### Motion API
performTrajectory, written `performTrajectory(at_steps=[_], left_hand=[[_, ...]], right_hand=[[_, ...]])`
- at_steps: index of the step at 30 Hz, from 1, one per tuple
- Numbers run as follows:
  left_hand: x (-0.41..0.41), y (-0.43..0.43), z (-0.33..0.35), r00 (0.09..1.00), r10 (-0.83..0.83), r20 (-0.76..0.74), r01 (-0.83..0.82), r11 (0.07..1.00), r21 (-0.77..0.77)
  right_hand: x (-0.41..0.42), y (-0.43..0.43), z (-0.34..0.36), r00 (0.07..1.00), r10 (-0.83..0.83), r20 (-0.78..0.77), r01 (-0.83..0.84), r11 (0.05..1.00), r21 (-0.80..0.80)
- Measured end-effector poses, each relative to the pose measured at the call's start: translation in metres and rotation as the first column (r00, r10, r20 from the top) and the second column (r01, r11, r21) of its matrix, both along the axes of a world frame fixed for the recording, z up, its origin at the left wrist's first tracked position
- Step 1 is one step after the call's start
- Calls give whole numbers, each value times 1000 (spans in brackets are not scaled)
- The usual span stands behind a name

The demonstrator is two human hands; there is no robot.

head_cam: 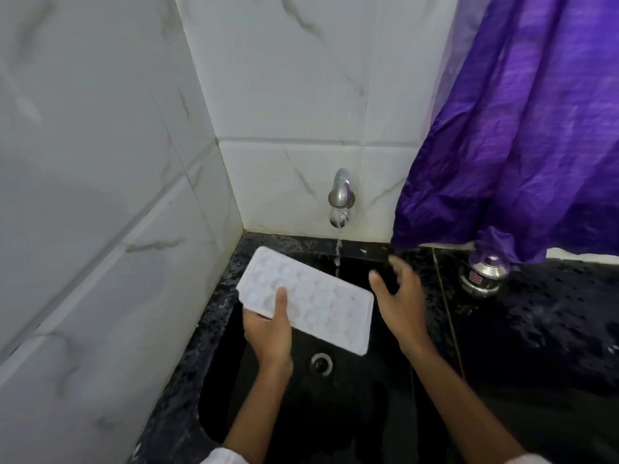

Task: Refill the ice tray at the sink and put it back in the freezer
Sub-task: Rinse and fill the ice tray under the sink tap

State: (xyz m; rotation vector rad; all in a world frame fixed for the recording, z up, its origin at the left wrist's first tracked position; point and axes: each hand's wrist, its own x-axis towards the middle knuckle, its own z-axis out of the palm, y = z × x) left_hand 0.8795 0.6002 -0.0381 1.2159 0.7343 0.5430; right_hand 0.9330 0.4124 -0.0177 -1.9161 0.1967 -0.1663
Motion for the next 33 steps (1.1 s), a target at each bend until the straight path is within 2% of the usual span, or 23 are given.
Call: performTrajectory(at_steps=[1, 2, 3, 4, 5, 7, 10, 12, 14, 16, 18, 23, 26, 30, 33], left_hand=[[2, -2, -1, 999, 50, 17, -48, 993, -107], [3, -5, -2, 996, 89, 19, -84, 983, -162], [4, -10, -3, 994, 111, 11, -107, 977, -185], [5, -15, -4, 993, 116, 2, -114, 974, -197], [5, -19, -5, 994, 105, 0, -103, 972, -212], [7, -20, -7, 996, 90, 3, -87, 966, -243], [12, 9, -8, 992, 99, -80, -113, 974, -195], [16, 36, -9, 990, -47, -131, 37, 996, -80], [21, 58, -9, 963, -197, -184, 215, 973, 84], [28, 71, -6, 944, -246, -219, 290, 936, 201], [37, 79, -2, 944, -241, -226, 296, 920, 255], [52, 92, 0, 949, -242, -202, 288, 927, 240], [54, 94, -2, 948, -242, -206, 288, 928, 237], [53, 94, -4, 950, -236, -203, 281, 931, 233], [52, 91, -5, 947, -245, -208, 292, 925, 241]], right_hand=[[-8, -2, -9, 986, 49, -160, -38, 997, 70], [-15, -1, -16, 952, 133, -277, -76, 975, 207], [-19, 1, -21, 915, 225, -334, -92, 924, 370], [-22, 4, -24, 897, 289, -336, -94, 865, 493], [-22, 7, -26, 900, 312, -304, -104, 832, 545], [-15, 9, -25, 927, 297, -230, -134, 833, 536], [4, 5, -17, 941, 296, -164, -195, 871, 451], [17, 1, -11, 941, 303, -149, -232, 901, 367], [28, 0, -8, 935, 322, -148, -269, 917, 293], [38, 4, -8, 929, 336, -153, -299, 928, 224], [45, 9, -7, 933, 334, -137, -315, 938, 142], [60, 22, -2, 946, 318, -60, -320, 947, -29], [64, 25, -2, 940, 338, -36, -338, 921, -191], [66, 28, -2, 925, 373, -75, -375, 860, -346], [67, 31, -2, 914, 383, -134, -395, 762, -514]])
